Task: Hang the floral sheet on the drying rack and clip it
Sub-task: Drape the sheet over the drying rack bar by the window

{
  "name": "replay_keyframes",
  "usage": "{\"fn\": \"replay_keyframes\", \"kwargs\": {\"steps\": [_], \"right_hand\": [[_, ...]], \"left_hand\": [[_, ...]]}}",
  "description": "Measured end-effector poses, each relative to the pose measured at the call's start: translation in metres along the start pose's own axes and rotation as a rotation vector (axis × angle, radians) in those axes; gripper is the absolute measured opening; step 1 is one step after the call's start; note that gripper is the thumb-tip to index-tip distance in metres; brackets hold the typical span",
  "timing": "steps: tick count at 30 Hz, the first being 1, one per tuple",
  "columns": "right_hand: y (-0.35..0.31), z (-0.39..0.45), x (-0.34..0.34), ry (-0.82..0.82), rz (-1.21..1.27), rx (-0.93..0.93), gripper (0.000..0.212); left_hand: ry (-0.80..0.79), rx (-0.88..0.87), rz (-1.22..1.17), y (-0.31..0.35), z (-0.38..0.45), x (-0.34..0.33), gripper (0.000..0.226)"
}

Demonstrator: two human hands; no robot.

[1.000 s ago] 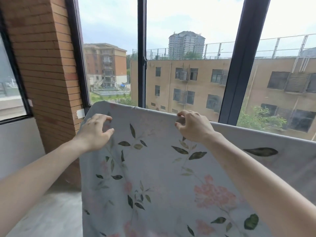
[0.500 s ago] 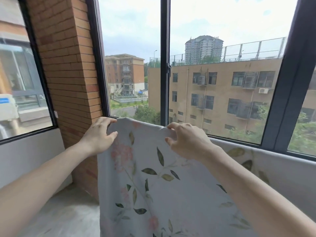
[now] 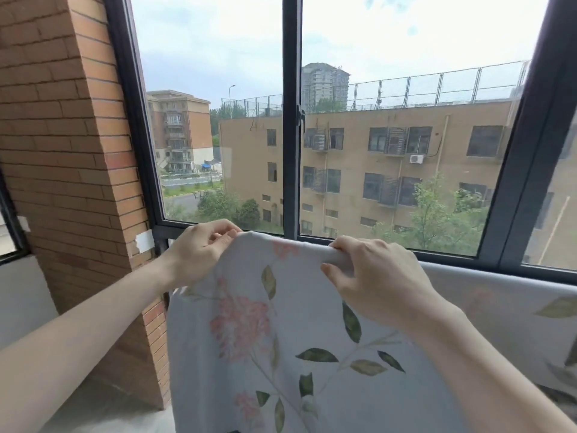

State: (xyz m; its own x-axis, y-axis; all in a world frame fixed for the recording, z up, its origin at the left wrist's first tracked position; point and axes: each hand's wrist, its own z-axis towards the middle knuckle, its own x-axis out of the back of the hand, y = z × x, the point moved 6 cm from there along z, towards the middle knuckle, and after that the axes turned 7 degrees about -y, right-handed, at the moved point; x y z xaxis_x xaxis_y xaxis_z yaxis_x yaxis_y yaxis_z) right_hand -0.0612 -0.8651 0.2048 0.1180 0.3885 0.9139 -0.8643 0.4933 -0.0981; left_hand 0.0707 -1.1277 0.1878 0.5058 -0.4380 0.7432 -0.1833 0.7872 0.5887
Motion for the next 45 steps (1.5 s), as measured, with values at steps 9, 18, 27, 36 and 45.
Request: {"fn": "replay_keyframes", "kwargs": {"steps": [9, 18, 27, 36, 45], "right_hand": [[-0.026, 0.002, -0.015, 0.246, 0.010, -0.302, 0.046], [-0.018, -0.012, 0.007, 0.299, -0.057, -0.494, 0.073], [-0.040, -0.041, 0.023, 0.305, -0.074, -0.534, 0.067], [-0.060, -0.046, 0.016, 0.313, -0.055, -0.563, 0.063], [-0.114, -0.031, -0.003, 0.325, -0.028, -0.664, 0.032]], "left_hand": [[-0.212, -0.282, -0.197, -0.019, 0.031, -0.015, 0.037], [-0.259, -0.344, -0.202, 0.007, 0.014, -0.029, 0.046], [-0.295, -0.396, -0.251, 0.017, -0.026, -0.013, 0.046], [-0.366, -0.444, -0.345, -0.003, -0.039, 0.008, 0.046], [-0.575, -0.449, -0.527, -0.062, -0.003, 0.016, 0.061]]}}
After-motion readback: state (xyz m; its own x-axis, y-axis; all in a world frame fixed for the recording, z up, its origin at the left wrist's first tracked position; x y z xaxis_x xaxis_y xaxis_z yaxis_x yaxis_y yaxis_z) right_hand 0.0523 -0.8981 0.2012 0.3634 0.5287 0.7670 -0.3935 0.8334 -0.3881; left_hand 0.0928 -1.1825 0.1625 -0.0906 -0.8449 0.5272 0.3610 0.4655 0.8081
